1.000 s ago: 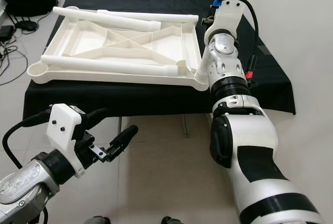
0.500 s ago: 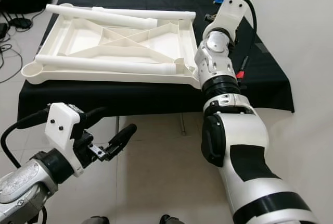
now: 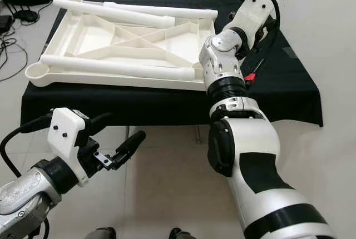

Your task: Building children table

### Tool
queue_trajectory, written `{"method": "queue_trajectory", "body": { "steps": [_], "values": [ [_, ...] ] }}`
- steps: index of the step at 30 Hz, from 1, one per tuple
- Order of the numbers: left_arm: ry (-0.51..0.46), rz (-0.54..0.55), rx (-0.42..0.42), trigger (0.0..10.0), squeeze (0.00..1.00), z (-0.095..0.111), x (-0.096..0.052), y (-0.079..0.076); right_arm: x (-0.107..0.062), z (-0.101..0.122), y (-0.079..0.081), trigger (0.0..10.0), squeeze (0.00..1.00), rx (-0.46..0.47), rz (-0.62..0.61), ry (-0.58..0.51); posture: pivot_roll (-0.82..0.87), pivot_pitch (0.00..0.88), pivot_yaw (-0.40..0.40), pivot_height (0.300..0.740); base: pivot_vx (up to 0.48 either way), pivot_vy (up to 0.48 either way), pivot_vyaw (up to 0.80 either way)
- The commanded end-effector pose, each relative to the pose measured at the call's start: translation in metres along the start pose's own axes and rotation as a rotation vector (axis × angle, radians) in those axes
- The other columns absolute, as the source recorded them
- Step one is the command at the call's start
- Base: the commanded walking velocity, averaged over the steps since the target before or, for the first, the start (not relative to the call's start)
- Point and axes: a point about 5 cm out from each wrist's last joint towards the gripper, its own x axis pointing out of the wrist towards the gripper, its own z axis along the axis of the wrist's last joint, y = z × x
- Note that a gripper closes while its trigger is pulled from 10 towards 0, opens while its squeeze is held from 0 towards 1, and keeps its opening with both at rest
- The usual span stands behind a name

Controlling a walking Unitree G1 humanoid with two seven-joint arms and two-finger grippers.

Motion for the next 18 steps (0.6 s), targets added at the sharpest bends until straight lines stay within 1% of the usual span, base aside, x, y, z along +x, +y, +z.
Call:
{"method": "queue_trajectory", "body": {
  "steps": [1,7,8,9,11,16,18],
  "values": [
    [0.017,-0.012,-0.002,10.0,0.00,-0.003,0.000,-0.001,0.002,-0.053,-0.028,10.0,0.00,-0.057,-0.173,0.233,0.14,0.278,-0.049,0.740,0.000,0.000,0.00],
    [0.012,-0.013,0.000,10.0,0.00,-0.003,0.001,-0.002,-0.007,-0.060,-0.023,10.0,0.00,-0.089,-0.190,0.274,0.14,0.272,-0.058,0.740,0.000,0.000,0.00],
    [0.010,-0.012,0.001,10.0,0.00,-0.002,0.001,-0.002,-0.012,-0.062,-0.019,10.0,0.00,-0.088,-0.181,0.299,0.14,0.268,-0.065,0.740,0.000,0.000,0.00],
    [0.010,-0.012,0.001,10.0,0.00,-0.002,0.001,-0.002,-0.012,-0.062,-0.019,10.0,0.00,-0.088,-0.181,0.299,0.14,0.268,-0.065,0.740,0.000,0.000,0.00],
    [0.005,-0.006,0.000,10.0,0.00,-0.002,0.001,-0.003,-0.018,-0.060,-0.014,10.0,0.00,-0.103,-0.193,0.299,0.14,0.263,-0.077,0.740,0.000,0.000,0.00],
    [0.000,-0.001,0.001,10.0,0.00,-0.002,0.001,-0.005,-0.023,-0.059,-0.009,10.0,0.00,-0.043,-0.210,0.346,0.14,0.257,-0.086,0.740,0.000,0.000,0.00],
    [-0.001,0.000,0.001,10.0,0.00,-0.002,0.001,-0.005,-0.023,-0.058,-0.008,10.0,0.00,-0.042,-0.213,0.346,0.14,0.257,-0.087,0.740,0.000,0.000,0.00]
  ]
}}
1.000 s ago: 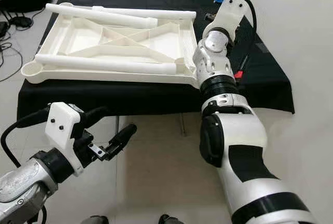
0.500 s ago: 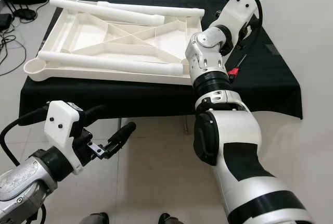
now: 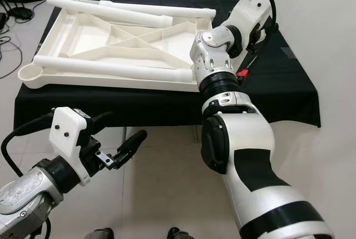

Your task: Building children table

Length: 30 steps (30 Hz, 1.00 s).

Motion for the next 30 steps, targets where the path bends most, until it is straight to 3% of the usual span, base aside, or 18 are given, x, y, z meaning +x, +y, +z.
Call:
{"method": "queue_trajectory", "body": {
  "steps": [1,30],
  "values": [
    [0.011,-0.001,-0.005,10.0,0.00,-0.003,-0.001,-0.003,-0.003,-0.058,-0.020,10.0,0.00,-0.045,-0.130,0.315,0.14,0.255,-0.091,0.740,0.000,0.000,0.00],
    [-0.006,0.015,0.003,10.0,0.00,-0.002,0.002,-0.001,-0.017,-0.051,0.003,10.0,0.00,-0.014,0.086,0.268,0.13,0.257,-0.091,0.740,0.000,0.000,0.00]
  ]
}}
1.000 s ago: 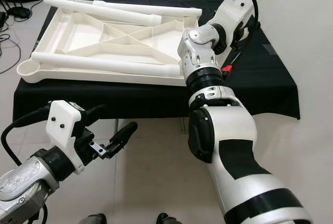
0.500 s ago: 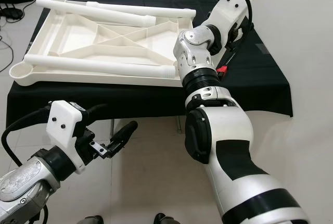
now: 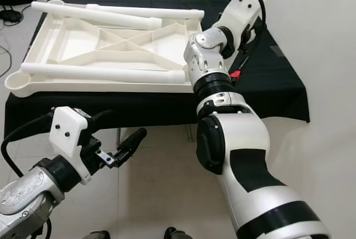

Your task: Building children table

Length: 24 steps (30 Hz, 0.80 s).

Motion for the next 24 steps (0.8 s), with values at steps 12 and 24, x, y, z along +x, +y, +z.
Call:
{"method": "queue_trajectory", "body": {
  "steps": [12,24],
  "values": [
    [0.007,0.001,-0.002,10.0,0.00,-0.0017,-0.0004,0.0004,-0.0076,-0.0429,-0.0068,10.0,0.00,0.010,-0.047,0.245,0.13,0.265,-0.090,0.740,0.000,0.000,0.00],
    [0.007,0.002,-0.004,10.0,0.00,-0.0022,0.0001,0.0007,-0.0093,-0.0411,-0.0023,10.0,0.57,0.016,0.003,0.238,0.13,0.267,-0.090,0.740,0.000,0.000,0.00]
  ]
}}
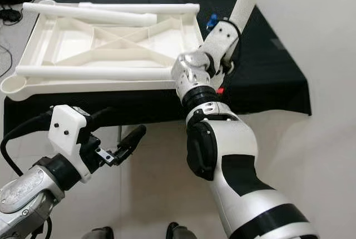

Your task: Building children table

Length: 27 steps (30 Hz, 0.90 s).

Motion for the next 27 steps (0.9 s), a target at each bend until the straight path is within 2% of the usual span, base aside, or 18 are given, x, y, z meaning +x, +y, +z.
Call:
{"method": "queue_trajectory", "body": {
  "steps": [1,11,19,27],
  "values": [
    [0.007,-0.003,-0.003,10.0,0.00,-0.002,-0.001,-0.001,0.000,0.004,0.000,10.0,0.00,0.023,-0.006,0.004,0.13,0.268,-0.090,0.740,0.000,0.000,0.00],
    [0.007,-0.003,0.000,10.0,0.00,-0.002,-0.001,0.000,-0.003,0.011,0.005,10.0,0.00,0.038,0.008,-0.019,0.13,0.267,-0.089,0.740,0.000,0.000,0.00],
    [0.003,-0.001,0.002,10.0,0.00,-0.001,0.000,0.000,-0.010,0.013,0.016,10.0,0.00,0.051,0.108,-0.016,0.12,0.267,-0.089,0.740,0.000,0.000,0.00],
    [0.002,0.001,0.003,10.0,0.00,-0.001,-0.001,0.001,-0.014,0.014,0.021,10.0,0.00,0.051,0.158,-0.015,0.12,0.267,-0.088,0.740,0.000,0.000,0.00]
  ]
}}
